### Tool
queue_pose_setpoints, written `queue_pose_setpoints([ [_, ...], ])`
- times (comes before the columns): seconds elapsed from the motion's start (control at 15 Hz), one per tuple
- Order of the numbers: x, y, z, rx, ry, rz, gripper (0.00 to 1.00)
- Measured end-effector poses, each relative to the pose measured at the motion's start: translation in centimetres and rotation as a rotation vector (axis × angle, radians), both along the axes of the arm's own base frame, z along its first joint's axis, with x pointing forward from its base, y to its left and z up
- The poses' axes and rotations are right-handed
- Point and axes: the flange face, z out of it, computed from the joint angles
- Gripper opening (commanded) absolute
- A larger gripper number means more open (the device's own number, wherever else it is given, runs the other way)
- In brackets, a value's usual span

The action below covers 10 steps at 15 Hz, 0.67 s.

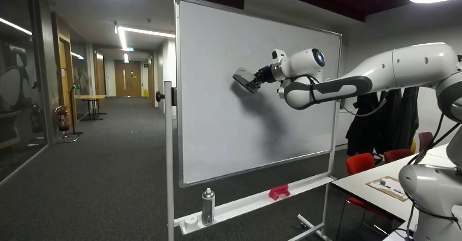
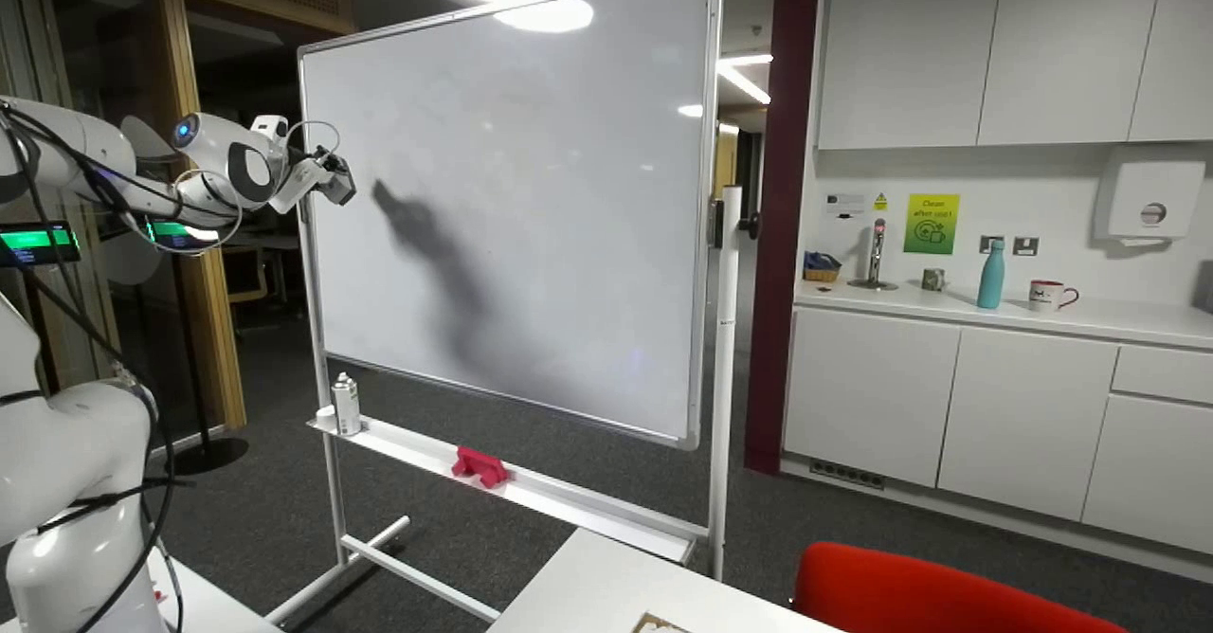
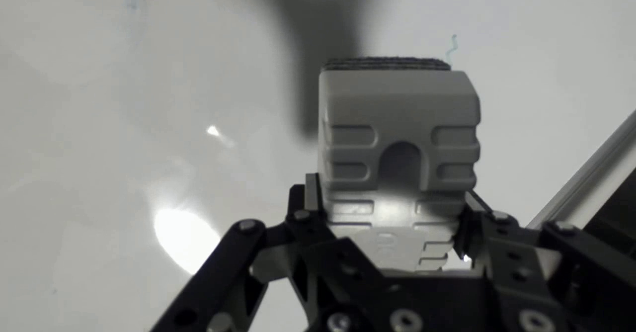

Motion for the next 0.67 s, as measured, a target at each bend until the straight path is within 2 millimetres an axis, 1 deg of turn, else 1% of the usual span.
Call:
queue_pose_setpoints([
  [0.27,-0.9,-2.0,-0.2,0.155,0.104,-0.072,0.35],
  [0.47,-0.9,-3.6,-0.6,0.252,0.166,-0.113,0.35],
  [0.67,-0.8,-4.7,-1.1,0.332,0.223,-0.148,0.35],
])
